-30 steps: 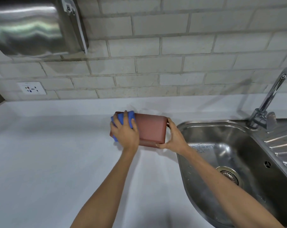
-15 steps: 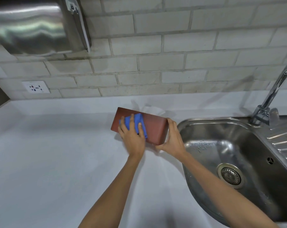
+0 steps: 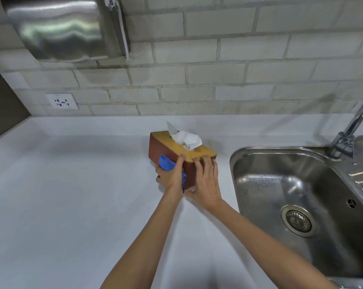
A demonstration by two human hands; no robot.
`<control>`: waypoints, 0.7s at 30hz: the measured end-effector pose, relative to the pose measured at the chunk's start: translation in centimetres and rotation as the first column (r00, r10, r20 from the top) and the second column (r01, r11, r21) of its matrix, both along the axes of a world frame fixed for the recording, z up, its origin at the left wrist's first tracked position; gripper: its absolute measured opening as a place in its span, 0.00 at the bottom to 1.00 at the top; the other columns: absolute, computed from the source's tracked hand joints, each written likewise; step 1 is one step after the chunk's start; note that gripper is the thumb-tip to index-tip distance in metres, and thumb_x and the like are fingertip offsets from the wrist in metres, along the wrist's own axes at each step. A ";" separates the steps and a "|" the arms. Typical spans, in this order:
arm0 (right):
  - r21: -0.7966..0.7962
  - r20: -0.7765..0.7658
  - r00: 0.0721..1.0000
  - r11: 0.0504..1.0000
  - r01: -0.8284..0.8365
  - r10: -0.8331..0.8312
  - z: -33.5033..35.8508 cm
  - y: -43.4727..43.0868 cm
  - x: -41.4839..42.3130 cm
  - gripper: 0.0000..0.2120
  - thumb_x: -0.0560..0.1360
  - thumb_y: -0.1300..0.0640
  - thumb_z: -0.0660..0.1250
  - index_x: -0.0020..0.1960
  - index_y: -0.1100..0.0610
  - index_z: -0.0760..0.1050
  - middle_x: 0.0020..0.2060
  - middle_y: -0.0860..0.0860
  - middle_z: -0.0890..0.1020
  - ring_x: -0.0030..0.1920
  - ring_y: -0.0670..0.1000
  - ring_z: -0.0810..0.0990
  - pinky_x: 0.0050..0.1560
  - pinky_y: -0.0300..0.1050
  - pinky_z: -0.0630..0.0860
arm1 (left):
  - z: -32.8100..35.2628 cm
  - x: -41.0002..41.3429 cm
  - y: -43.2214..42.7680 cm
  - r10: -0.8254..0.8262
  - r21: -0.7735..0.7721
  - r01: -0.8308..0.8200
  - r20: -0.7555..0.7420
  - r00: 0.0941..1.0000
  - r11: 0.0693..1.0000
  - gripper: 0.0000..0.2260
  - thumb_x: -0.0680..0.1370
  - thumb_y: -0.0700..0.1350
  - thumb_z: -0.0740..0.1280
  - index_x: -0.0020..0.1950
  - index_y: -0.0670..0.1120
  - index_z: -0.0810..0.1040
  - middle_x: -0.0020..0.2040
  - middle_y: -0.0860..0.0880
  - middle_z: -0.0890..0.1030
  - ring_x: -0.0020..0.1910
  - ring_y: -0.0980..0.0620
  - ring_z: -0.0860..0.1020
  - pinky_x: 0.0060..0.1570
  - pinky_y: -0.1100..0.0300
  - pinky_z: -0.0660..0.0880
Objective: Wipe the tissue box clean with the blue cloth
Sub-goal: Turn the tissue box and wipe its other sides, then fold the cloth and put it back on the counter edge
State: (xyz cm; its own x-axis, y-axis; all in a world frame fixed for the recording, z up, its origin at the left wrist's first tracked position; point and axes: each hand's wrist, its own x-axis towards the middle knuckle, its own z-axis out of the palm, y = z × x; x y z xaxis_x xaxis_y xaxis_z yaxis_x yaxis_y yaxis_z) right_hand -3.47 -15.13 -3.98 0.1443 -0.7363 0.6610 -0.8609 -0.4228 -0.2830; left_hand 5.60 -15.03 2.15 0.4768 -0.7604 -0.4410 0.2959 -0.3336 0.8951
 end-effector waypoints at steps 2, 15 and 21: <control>-0.013 -0.020 0.996 0.996 -0.083 0.083 -0.3 0.4 -0.2 0.46 0.51 0.51 0.77 0.65 0.59 0.63 0.59 0.57 0.65 0.63 0.59 0.66 0.65 0.61 0.69 | -0.2 1.2 0.3 -0.034 -0.033 0.032 -0.047 0.998 0.999 0.40 0.59 0.57 0.77 0.67 0.46 0.69 0.61 0.43 0.76 0.55 0.43 0.79 0.55 0.46 0.79; 0.482 0.518 0.848 0.858 -0.179 -0.114 1.2 -0.1 -1.9 0.35 0.70 0.41 0.68 0.71 0.55 0.64 0.63 0.53 0.75 0.61 0.53 0.76 0.61 0.52 0.75 | -2.3 4.3 0.7 -0.182 -0.129 0.179 -0.009 0.983 0.975 0.08 0.70 0.50 0.68 0.46 0.49 0.76 0.48 0.41 0.81 0.48 0.42 0.80 0.56 0.39 0.77; 0.476 0.567 0.808 0.864 -0.164 -0.159 0.7 0.0 -1.3 0.32 0.72 0.50 0.71 0.71 0.59 0.63 0.66 0.55 0.73 0.63 0.54 0.74 0.61 0.49 0.73 | -2.1 2.9 0.7 -0.034 -0.016 0.036 0.123 0.992 0.999 0.19 0.78 0.50 0.63 0.62 0.37 0.72 0.43 0.45 0.76 0.38 0.48 0.75 0.34 0.60 0.72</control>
State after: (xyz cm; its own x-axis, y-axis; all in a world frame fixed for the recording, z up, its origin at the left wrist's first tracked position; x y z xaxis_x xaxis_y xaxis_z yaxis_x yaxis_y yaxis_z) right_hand -4.80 -15.11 -3.27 -0.1370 -0.9749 0.1757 -0.4661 -0.0931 -0.8798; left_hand 8.50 -14.38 0.08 0.4992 -0.7849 -0.3671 0.1724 -0.3252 0.9298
